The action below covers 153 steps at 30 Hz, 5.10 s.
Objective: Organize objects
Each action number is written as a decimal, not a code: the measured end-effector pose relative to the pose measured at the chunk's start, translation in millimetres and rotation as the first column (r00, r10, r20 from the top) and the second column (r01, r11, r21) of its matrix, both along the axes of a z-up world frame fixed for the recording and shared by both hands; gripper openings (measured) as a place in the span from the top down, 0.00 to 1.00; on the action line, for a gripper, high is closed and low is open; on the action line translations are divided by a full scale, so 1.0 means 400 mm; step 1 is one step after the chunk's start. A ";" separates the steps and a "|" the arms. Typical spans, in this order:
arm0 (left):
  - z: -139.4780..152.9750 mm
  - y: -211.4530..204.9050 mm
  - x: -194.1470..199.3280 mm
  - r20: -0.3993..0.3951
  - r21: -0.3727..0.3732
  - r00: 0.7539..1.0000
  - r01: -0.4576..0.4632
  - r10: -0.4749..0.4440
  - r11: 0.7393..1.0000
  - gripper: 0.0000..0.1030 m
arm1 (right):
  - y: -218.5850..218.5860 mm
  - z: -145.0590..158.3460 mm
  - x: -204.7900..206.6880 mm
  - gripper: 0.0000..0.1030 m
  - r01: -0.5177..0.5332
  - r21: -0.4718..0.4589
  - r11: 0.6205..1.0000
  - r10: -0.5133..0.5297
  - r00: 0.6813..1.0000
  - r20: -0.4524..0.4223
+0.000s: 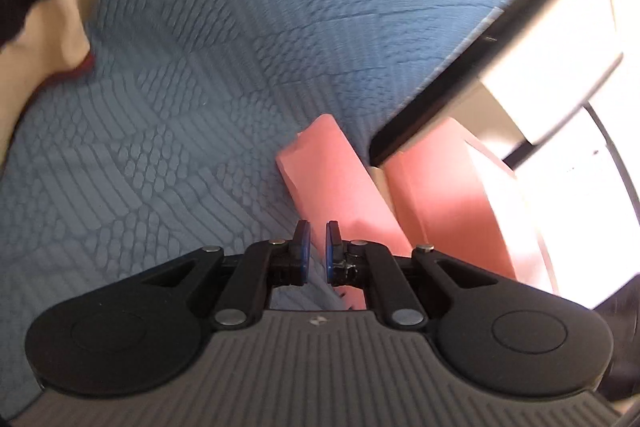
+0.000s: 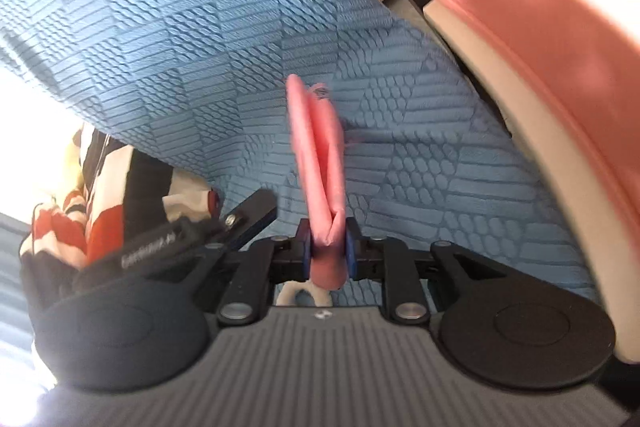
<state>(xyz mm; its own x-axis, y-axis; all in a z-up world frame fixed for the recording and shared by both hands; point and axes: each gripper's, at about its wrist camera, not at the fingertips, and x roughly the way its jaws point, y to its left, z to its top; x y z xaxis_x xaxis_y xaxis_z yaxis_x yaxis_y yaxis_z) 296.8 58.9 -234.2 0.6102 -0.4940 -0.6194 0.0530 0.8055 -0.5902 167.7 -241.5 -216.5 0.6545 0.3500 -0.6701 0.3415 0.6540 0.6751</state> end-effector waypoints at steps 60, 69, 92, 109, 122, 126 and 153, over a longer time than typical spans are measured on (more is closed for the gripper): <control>0.040 -0.285 -0.475 0.438 0.782 0.762 -0.061 -0.477 0.620 0.88 | 0.049 0.250 -0.145 0.78 -0.354 0.182 0.918 0.391 0.883 -0.258; 0.069 -0.218 -0.440 0.400 0.630 0.861 -0.010 -0.314 0.776 0.91 | 0.057 0.235 -0.072 0.69 -0.366 0.216 0.905 0.407 0.893 -0.190; 0.077 -0.028 -0.312 0.242 0.256 0.970 -0.065 0.001 0.965 0.91 | 0.054 0.216 -0.021 0.25 -0.435 0.029 0.900 0.416 0.877 0.240; 0.067 -0.007 -0.280 0.221 0.212 0.975 -0.073 0.025 0.975 0.91 | 0.215 0.227 -0.009 0.20 -0.572 -0.389 0.722 0.686 0.666 0.292; 0.061 0.000 -0.282 0.218 0.192 0.975 -0.076 0.033 0.978 0.90 | 0.246 0.158 0.043 0.27 -0.622 -0.336 0.707 0.697 0.694 0.182; 0.061 -0.007 -0.278 0.234 0.210 0.972 -0.071 0.021 0.975 0.87 | 0.227 0.156 0.047 0.31 -0.615 -0.295 0.731 0.676 0.710 0.197; 0.123 -0.049 -0.345 0.268 0.284 0.963 -0.090 0.011 0.955 0.89 | 0.114 0.104 0.060 0.35 -0.507 0.148 0.849 0.462 0.849 0.257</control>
